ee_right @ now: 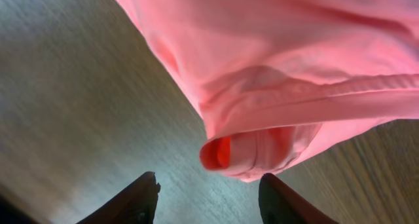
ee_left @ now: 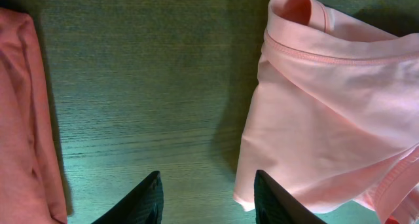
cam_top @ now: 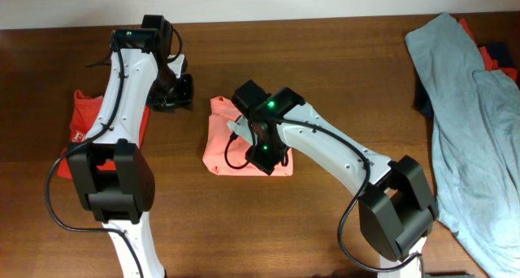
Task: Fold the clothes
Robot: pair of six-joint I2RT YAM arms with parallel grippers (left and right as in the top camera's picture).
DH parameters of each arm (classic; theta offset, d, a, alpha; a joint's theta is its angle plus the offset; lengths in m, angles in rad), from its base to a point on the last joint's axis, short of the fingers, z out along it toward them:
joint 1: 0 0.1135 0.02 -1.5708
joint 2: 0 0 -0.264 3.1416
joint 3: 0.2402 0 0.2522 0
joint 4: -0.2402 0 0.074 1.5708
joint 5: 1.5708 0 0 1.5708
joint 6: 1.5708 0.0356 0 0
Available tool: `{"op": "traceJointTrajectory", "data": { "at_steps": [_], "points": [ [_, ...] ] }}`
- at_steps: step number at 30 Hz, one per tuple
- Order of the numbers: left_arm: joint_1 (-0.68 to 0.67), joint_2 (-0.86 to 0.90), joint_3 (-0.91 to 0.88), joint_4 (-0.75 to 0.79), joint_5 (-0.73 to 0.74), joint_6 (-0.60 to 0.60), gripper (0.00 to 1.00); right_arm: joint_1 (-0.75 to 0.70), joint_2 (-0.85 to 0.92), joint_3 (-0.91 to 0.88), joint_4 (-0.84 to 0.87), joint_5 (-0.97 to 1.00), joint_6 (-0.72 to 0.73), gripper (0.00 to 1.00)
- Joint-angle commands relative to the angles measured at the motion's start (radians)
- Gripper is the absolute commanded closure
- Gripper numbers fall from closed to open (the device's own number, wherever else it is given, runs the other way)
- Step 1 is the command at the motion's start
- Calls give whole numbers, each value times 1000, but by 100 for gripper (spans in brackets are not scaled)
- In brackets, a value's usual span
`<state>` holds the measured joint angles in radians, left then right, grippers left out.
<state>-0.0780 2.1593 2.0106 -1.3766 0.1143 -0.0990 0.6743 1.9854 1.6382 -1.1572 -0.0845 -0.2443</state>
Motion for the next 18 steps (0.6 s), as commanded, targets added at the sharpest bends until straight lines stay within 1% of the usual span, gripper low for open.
{"op": "traceJointTrajectory", "data": {
  "at_steps": [1, 7, 9, 11, 13, 14, 18],
  "points": [
    [2, -41, 19, -2, -7, -9, 55, 2, 4, -36, 22, 24, -10, 44],
    [2, -41, 19, -2, -7, -9, 55, 2, 4, -112, 88, 31, -10, 43],
    [2, -41, 19, -1, -7, -9, 55, 2, 4, -132, 109, 39, -10, 50],
    [2, -41, 19, -1, -7, -9, 55, 1, 4, -139, 122, 54, -8, 71],
    [2, -41, 19, -1, -7, -9, 55, -1, 3, -137, 131, 101, 41, 91],
    [2, -41, 19, -1, -7, -9, 55, -2, 1, -134, 130, 123, 64, 95],
    [2, -41, 19, -1, -7, -9, 55, -23, -15, -114, 126, 219, 171, 96]
  ]
}}
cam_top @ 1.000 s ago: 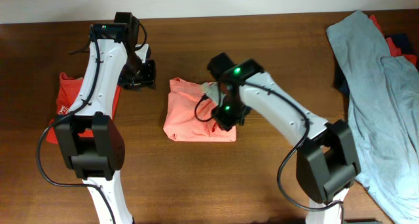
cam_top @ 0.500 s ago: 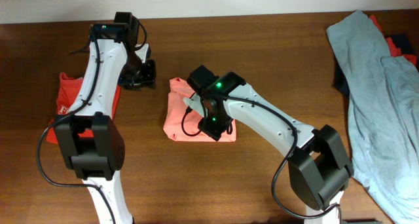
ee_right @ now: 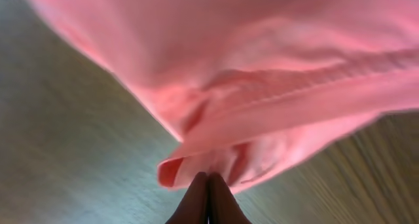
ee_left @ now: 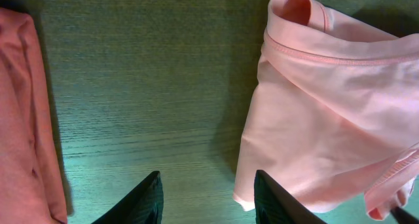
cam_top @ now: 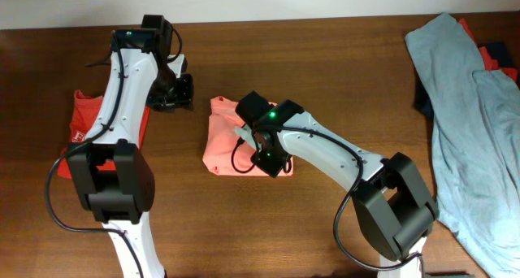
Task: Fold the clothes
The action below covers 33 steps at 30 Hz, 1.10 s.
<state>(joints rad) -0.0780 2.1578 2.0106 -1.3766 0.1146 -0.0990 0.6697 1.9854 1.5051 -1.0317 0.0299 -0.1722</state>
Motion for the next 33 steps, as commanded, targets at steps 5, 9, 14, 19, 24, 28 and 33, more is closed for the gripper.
{"op": "traceJointTrajectory", "data": {
  "at_steps": [5, 9, 14, 19, 24, 28, 33],
  "points": [
    [2, -39, 19, -1, -8, -9, 55, -57, -60, 21, -11, 98, 99, 95],
    [2, -39, 19, 0, -8, -9, 55, -49, -66, 21, -62, -47, 18, 80],
    [2, -39, 19, -1, -8, -9, 55, -14, -66, 21, -76, -119, -18, 60],
    [2, -39, 19, -1, -8, -9, 55, 32, -66, 18, -61, 22, -34, 41],
    [2, -39, 19, -1, -8, -9, 55, 37, -65, -3, -37, 31, -34, 36],
    [2, -39, 19, 1, -8, -9, 55, 37, -65, -43, 1, 32, -34, 36],
    [3, -39, 19, 4, -8, -9, 55, 37, -65, -97, 56, 32, -34, 34]
  ]
}}
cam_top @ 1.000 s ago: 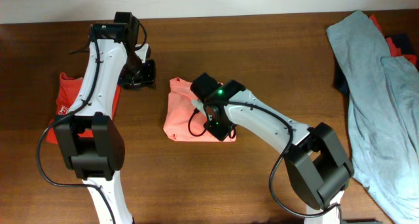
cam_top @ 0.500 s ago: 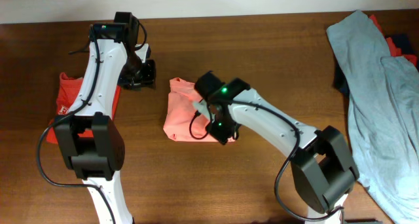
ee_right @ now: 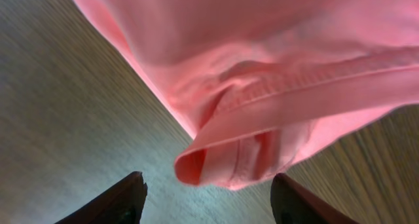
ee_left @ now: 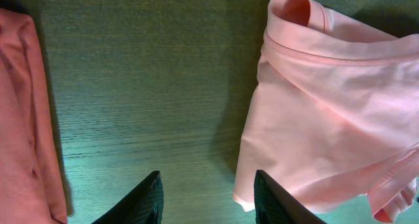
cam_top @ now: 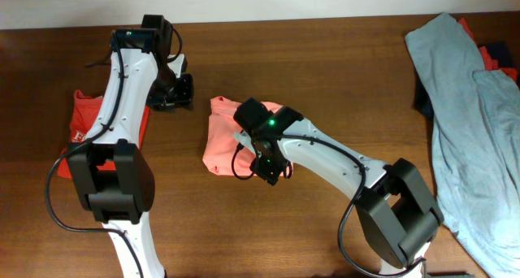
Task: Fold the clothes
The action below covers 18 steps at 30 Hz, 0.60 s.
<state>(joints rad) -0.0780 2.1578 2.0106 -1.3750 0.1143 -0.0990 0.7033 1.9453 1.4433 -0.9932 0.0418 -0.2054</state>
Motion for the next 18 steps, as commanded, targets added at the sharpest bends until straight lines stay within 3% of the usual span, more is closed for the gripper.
{"op": "traceJointTrajectory", "data": {
  "at_steps": [1, 4, 15, 18],
  "points": [
    [3, -39, 19, 2, -7, -9, 55, 3, -25, -45, 26, 20, 0, 34],
    [3, -39, 19, 2, -7, -9, 55, 3, -25, -58, 39, 32, 1, 39],
    [2, -39, 19, 1, -7, -9, 55, 2, -25, -58, 79, 185, 145, 92],
    [2, -39, 19, 1, -7, -9, 55, 2, -25, -58, 79, 211, 174, 96]
  ]
}}
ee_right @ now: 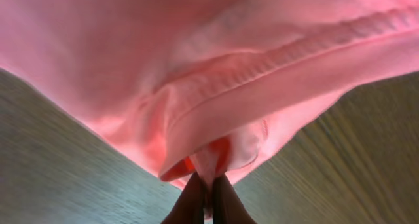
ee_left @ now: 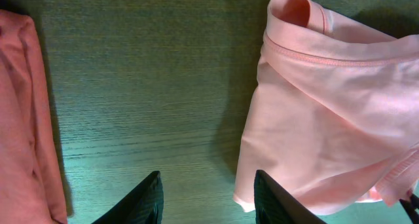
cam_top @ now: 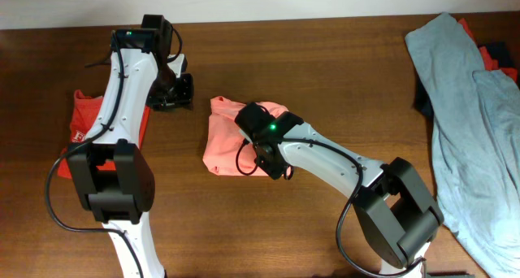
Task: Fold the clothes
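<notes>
A folded pink garment (cam_top: 225,140) lies mid-table; its hemmed edge fills the right wrist view (ee_right: 216,73) and its left part shows in the left wrist view (ee_left: 327,119). My right gripper (ee_right: 208,196) is shut on a pinch of the pink cloth at the garment's near right corner (cam_top: 275,166). Over bare wood to the left of the garment, my left gripper (ee_left: 206,204) stands open and holds nothing.
An orange-red folded garment (cam_top: 85,115) lies at the left, its edge in the left wrist view (ee_left: 23,119). A pile of grey-blue clothes (cam_top: 467,107) with red and dark pieces covers the table's right end. Brown wood (cam_top: 341,75) lies between.
My right gripper was open just off the pink garment's corner; now it is shut on that corner's cloth. The left gripper has not moved.
My right gripper was open at the pink garment's near right corner, then shut on the hem there, then open again beside it with the corner rolled over. Now it is shut on the corner again. The left gripper stayed open over the wood throughout.
</notes>
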Robot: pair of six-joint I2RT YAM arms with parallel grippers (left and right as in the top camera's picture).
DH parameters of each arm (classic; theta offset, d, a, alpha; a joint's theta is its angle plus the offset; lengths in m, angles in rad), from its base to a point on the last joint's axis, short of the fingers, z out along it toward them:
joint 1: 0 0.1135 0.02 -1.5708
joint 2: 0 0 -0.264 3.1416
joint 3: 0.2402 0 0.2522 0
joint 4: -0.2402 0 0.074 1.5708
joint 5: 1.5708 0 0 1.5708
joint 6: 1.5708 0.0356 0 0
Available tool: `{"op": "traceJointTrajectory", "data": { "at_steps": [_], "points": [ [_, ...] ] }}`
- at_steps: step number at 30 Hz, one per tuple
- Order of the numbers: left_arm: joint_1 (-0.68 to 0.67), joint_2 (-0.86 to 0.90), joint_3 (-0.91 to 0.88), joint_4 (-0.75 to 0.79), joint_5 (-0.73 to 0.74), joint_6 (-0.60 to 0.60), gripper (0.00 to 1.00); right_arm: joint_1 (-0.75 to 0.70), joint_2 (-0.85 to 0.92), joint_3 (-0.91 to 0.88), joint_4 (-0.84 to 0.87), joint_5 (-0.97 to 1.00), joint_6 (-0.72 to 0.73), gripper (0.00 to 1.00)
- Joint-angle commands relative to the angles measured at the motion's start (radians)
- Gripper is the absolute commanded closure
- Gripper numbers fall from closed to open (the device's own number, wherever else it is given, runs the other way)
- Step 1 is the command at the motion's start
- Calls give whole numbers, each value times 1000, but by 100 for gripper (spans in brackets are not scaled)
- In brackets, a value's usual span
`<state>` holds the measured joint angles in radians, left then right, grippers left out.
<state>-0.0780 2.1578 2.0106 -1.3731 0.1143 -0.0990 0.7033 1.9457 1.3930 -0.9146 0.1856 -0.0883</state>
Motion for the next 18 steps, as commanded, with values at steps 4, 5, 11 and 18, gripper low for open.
{"op": "traceJointTrajectory", "data": {
  "at_steps": [4, 5, 11, 18],
  "points": [
    [2, -39, 19, -1, -7, -8, 55, -3, -34, 7, -2, 97, 103, 96],
    [2, -39, 19, -1, -7, -8, 55, -6, -40, 15, -1, 96, 110, 96],
    [2, -39, 19, -1, -7, -8, 55, -76, -68, 61, -1, 90, 132, 96],
    [2, -39, 19, -1, -7, -8, 55, -199, -52, 52, -22, -98, 130, 94]
  ]
}}
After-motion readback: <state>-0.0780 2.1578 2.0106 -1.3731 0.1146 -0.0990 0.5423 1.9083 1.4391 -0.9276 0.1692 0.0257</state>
